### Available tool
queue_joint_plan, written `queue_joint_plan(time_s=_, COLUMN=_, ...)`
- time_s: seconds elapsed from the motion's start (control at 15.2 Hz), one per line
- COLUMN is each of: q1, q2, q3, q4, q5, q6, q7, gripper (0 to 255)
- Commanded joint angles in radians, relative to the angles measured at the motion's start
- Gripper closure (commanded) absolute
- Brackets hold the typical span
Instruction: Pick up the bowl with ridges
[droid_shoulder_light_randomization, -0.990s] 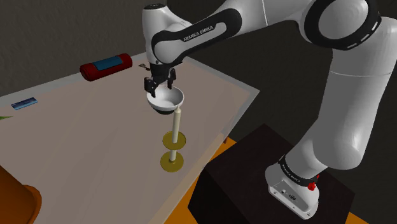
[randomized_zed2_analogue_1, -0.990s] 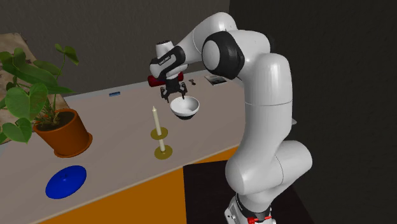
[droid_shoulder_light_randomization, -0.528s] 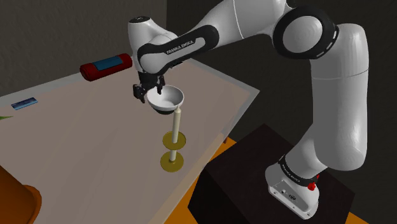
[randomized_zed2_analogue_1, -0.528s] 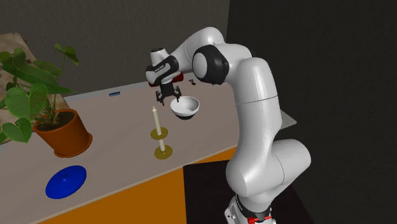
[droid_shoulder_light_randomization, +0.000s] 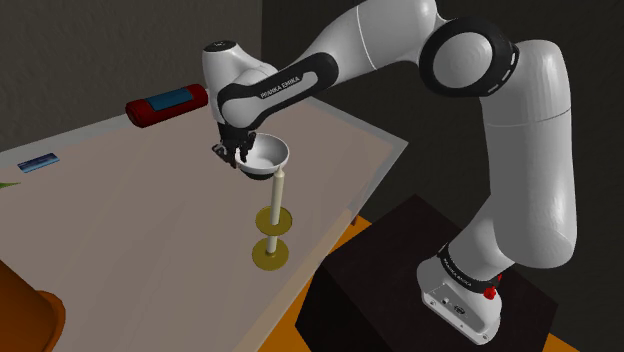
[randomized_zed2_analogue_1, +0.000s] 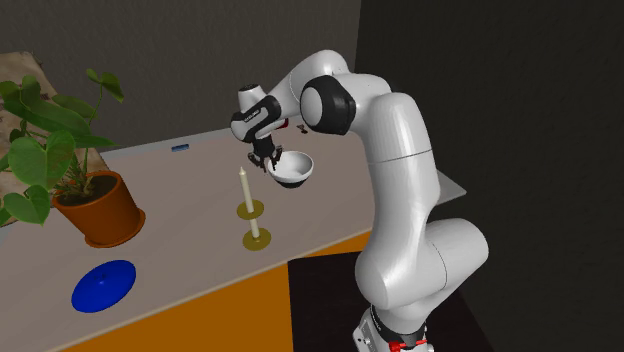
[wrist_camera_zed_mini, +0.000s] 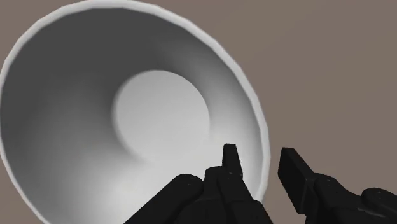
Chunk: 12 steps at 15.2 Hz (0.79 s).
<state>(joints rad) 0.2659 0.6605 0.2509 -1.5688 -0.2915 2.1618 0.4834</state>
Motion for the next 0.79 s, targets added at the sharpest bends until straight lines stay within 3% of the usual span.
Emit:
queue_joint_plan(time_s=0.0, q1=0.000, q2=0.001, q3=0.000, q4=0.000, q5=0.000, q6=0.001, q7=0.000, gripper=255)
queue_joint_plan(time_s=0.73, q1=-0.003, q2=-0.029, q3=0.007, q4=0.007, q5=0.009, q6=-0.036, q7=-0.007, gripper=255)
